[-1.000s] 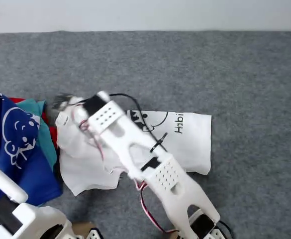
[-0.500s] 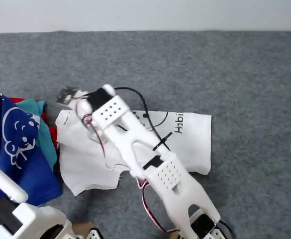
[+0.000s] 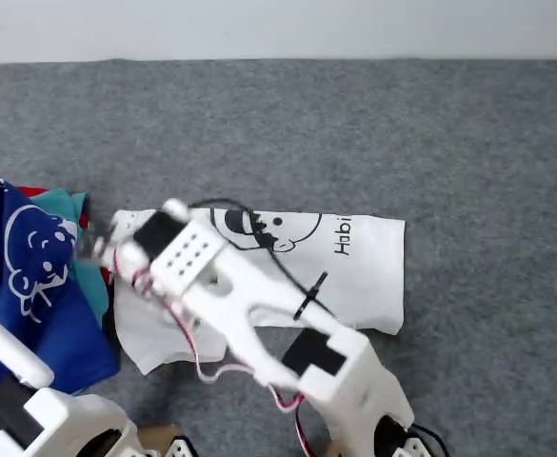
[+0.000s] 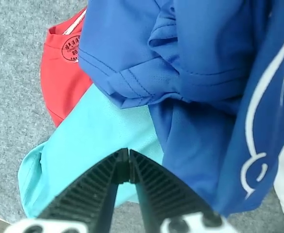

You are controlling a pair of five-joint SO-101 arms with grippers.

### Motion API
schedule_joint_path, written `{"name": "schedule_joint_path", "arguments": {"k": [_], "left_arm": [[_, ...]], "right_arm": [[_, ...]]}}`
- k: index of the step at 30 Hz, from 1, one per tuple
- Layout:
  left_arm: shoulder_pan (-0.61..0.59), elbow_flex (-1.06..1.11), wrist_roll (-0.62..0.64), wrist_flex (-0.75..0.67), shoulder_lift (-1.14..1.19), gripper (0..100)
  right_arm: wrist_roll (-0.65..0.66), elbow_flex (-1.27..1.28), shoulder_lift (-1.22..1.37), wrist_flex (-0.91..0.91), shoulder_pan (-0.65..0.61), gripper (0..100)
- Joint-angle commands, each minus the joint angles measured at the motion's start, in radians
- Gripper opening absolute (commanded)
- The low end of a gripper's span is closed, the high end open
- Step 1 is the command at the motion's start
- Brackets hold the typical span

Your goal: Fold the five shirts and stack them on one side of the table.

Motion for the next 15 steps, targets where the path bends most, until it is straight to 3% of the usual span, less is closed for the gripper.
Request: {"name": "schedule_joint_path", "arguments": {"k": [1, 7, 15], "left_arm": [[0.008, -0.008, -0.008, -0.017, -0.040, 1], [0.008, -0.008, -0.008, -0.017, -0.040, 1], [0.006, -0.004, -0.008, -0.014, -0.040, 1]], "right_arm": [[0.005, 0.052, -0.094, 0.033, -0.082, 24.3], [0.005, 0.072, -0.047, -0.010, -0.176, 24.3], [0.006, 0.071, 0.081, -0.120, -0.182, 24.3]]}}
